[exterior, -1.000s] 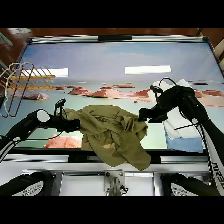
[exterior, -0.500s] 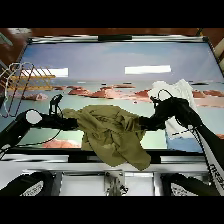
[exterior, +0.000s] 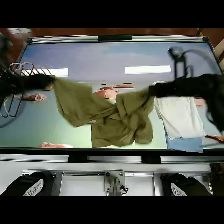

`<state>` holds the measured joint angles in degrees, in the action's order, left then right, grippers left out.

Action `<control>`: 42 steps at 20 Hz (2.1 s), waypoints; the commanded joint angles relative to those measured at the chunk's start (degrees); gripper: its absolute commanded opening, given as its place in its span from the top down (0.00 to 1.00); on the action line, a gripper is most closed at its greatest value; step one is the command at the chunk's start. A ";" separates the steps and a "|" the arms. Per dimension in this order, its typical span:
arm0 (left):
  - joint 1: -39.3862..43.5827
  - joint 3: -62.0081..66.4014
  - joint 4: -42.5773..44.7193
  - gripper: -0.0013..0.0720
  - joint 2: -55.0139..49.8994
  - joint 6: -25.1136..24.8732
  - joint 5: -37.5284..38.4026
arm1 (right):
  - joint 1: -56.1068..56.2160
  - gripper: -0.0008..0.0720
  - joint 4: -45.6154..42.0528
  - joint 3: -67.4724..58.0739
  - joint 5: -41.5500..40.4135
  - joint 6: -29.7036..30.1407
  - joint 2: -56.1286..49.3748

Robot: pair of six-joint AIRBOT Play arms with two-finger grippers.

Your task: Fold the shirts.

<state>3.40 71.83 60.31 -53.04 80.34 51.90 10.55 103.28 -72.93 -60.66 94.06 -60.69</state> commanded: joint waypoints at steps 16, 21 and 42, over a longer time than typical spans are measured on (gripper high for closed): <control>-27.65 17.11 3.87 0.93 5.68 3.08 20.59 | 0.00 0.88 4.48 -8.11 -27.69 -3.45 6.49; -27.63 -8.85 -2.71 0.93 5.97 -0.37 16.79 | 3.48 0.88 8.70 11.39 -12.96 -2.03 -1.05; -12.24 0.61 -17.90 0.93 -18.64 -5.62 -17.53 | 4.87 0.88 2.56 -1.81 3.45 -10.40 -15.39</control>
<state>-9.17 67.90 42.59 -66.81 74.78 32.97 15.33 108.66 -73.60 -51.64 86.50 -74.72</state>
